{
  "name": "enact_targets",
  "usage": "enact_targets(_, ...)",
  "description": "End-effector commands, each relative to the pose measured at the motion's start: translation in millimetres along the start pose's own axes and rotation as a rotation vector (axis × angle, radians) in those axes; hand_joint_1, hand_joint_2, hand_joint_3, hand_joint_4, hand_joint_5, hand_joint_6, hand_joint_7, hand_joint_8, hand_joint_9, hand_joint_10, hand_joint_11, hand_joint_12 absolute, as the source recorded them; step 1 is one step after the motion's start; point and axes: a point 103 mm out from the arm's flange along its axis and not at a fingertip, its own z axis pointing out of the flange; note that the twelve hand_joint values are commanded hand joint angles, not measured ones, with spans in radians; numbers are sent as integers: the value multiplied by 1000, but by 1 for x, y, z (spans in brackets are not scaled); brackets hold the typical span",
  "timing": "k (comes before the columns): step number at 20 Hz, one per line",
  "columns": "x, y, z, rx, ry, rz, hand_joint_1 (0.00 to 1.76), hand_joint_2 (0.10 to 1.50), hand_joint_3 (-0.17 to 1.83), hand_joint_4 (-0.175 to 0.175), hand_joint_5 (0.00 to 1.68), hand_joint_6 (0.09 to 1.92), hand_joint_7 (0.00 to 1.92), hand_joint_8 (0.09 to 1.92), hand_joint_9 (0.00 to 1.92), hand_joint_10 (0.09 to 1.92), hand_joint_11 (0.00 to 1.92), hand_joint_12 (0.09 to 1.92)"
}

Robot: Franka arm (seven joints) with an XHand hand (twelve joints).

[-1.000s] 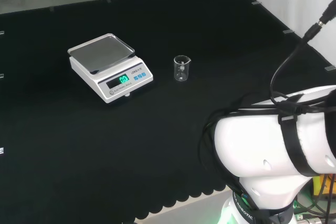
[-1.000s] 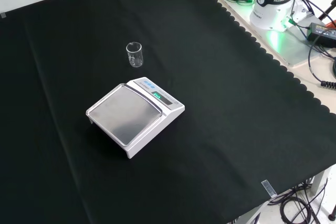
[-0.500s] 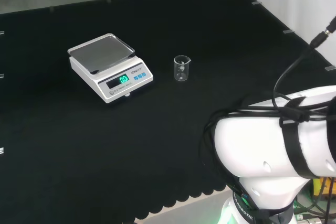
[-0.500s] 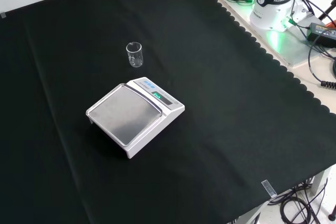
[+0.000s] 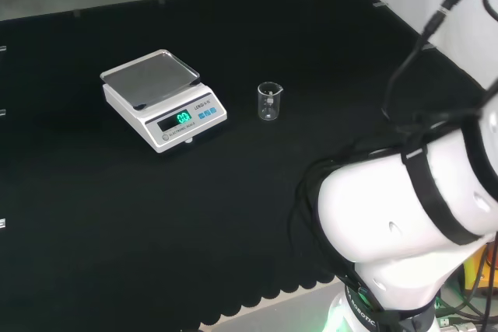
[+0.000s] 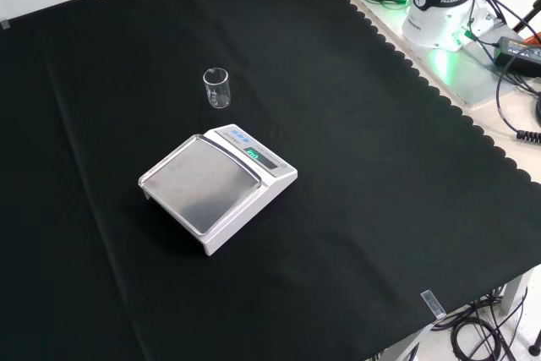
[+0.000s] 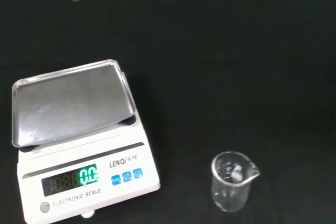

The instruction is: Pick up the beaker.

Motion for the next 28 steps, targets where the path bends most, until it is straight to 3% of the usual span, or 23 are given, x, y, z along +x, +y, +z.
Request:
enact_targets(1,-7,79,73,-26,104,-30,318,1104,-27,-125,115,87,0,329,0,383,0,1525)
enact_targets(4,-16,92,107,-55,111,2,356,1099,-29,-126,125,87,0,382,0,466,6,1535)
enact_targets(7,-27,103,137,2,134,51,396,1084,-36,-125,167,87,0,513,0,602,32,1546)
enact_targets(11,-36,110,166,56,124,81,366,1053,-52,-121,190,87,0,546,0,630,38,1546)
enact_targets(13,-41,114,182,71,163,71,323,1034,-61,-119,203,87,0,550,0,632,35,1546)
enact_targets(18,-41,117,214,157,170,67,210,999,-77,-116,205,87,0,560,0,634,23,1548)
enact_targets(28,-33,123,251,310,168,33,227,984,-78,-118,203,87,0,506,0,579,0,1550)
